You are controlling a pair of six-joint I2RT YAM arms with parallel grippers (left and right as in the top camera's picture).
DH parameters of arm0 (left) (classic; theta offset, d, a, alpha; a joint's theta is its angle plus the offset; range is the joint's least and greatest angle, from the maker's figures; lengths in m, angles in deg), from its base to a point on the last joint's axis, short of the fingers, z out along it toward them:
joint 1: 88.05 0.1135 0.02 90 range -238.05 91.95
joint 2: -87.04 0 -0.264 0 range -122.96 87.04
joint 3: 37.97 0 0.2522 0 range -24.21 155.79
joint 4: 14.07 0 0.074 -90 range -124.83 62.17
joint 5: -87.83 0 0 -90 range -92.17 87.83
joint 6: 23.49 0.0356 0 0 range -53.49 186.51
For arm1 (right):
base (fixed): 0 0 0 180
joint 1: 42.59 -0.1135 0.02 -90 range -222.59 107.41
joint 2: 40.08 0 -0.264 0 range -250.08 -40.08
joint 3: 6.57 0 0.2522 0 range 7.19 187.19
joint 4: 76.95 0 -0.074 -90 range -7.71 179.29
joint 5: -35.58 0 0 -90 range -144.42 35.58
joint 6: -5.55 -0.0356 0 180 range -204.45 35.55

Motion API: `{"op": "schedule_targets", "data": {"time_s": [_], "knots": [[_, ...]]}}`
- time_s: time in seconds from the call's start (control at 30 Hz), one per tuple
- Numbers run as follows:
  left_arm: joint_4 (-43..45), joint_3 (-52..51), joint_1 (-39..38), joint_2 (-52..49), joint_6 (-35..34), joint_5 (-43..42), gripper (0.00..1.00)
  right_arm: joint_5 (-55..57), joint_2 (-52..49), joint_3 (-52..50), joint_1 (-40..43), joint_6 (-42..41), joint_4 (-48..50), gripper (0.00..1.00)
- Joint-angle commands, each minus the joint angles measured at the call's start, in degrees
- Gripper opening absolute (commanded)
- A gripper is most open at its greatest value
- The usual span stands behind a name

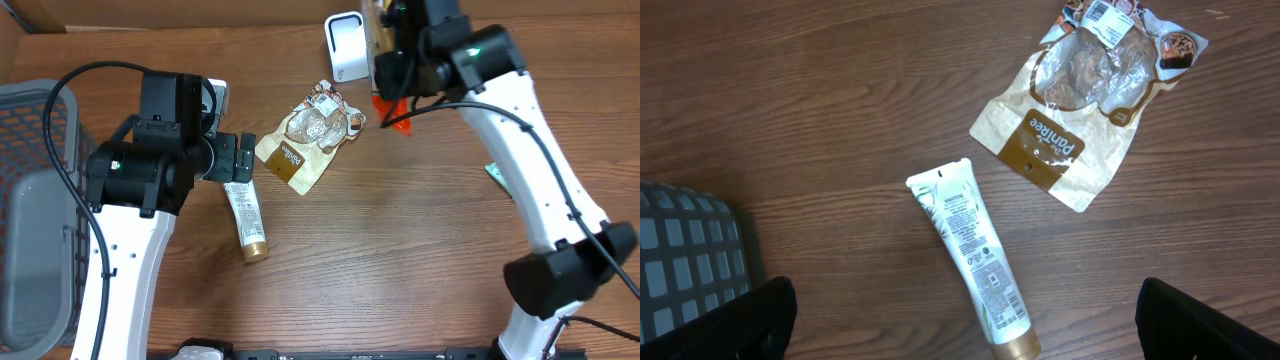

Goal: Scan the item barcode
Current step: 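Hold the pasta pack in front of the white scanner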

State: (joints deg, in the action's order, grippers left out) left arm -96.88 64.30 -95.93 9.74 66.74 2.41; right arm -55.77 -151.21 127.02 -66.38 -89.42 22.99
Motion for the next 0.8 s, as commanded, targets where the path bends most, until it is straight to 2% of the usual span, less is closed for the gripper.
{"op": "schedule_targets", "data": {"time_s": [0.0,0.2,0.3,0.43,0.6,0.77], "knots": [[0.09,0.46,-0.02,-0.31,1.07,0.33,1.00,20.31,-3.34,2.01,-1.40,0.96,6.97,0.04],[0.09,0.46,-0.02,-0.31,1.07,0.31,1.00,48.41,-13.09,2.01,-3.50,9.88,19.98,0.04],[0.07,0.46,-0.02,-0.31,1.07,0.33,1.00,57.00,-16.68,2.01,-3.52,12.28,25.62,0.04],[0.07,0.46,-0.02,-0.31,1.07,0.31,1.00,58.36,-20.35,2.01,-3.52,18.56,30.38,0.04],[0.09,0.46,-0.02,-0.31,1.07,0.31,1.00,58.88,-23.87,2.01,-3.76,34.53,32.02,0.04],[0.09,0.46,-0.02,-0.31,1.07,0.31,1.00,61.81,-25.77,1.88,-3.89,36.63,38.73,0.04]]}}
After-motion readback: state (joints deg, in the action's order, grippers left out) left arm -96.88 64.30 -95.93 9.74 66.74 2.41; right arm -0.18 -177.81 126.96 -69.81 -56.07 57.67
